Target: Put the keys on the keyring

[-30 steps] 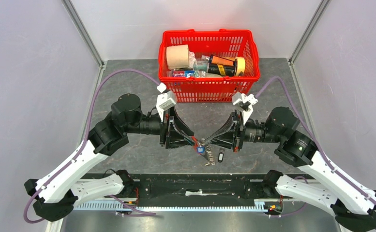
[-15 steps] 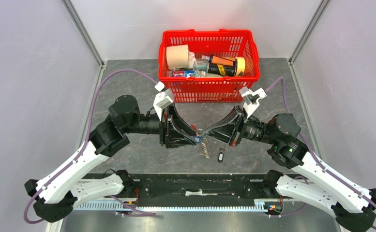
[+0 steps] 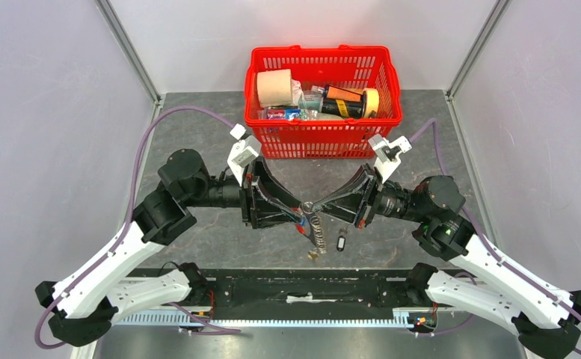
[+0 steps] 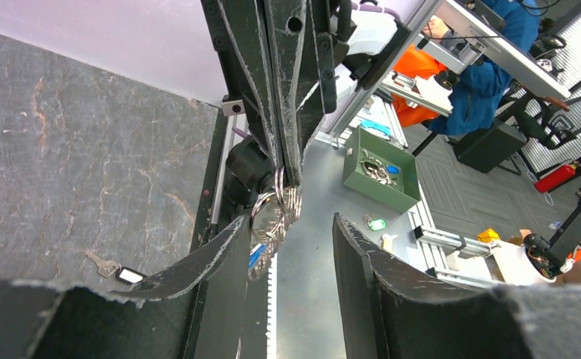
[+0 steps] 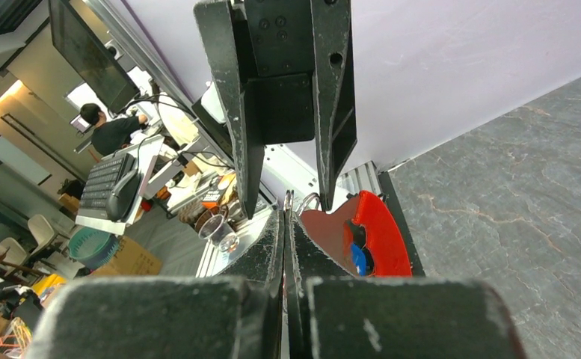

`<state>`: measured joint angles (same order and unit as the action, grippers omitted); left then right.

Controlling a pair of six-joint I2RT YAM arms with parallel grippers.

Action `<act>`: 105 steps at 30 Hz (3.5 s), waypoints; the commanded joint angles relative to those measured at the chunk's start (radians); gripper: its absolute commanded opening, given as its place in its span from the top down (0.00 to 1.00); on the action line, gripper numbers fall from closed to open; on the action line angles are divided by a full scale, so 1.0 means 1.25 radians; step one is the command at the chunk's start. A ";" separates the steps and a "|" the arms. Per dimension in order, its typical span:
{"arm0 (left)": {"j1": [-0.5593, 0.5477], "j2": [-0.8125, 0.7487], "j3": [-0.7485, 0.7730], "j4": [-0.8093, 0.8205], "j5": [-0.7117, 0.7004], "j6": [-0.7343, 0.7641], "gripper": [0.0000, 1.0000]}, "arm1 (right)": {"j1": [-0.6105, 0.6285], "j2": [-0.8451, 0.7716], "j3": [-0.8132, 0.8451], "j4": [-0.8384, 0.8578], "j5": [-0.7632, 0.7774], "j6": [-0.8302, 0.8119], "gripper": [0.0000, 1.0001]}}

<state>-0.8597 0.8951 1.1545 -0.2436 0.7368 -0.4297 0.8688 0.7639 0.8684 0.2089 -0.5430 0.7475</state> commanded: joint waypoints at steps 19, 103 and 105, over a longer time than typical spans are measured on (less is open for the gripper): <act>0.001 -0.008 0.015 0.119 0.029 -0.116 0.53 | 0.008 -0.027 -0.032 0.200 0.013 0.008 1.00; 0.001 -0.048 -0.161 0.547 0.067 -0.191 0.98 | 0.036 -0.018 0.094 -0.054 -0.005 -0.187 0.55; 0.001 -0.053 -0.180 0.579 0.067 -0.190 0.98 | 0.035 -0.016 0.105 -0.081 -0.010 -0.204 0.55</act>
<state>-0.8589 0.8516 0.9565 0.3012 0.8089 -0.6624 0.9108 0.7399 0.9417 0.1642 -0.5186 0.5449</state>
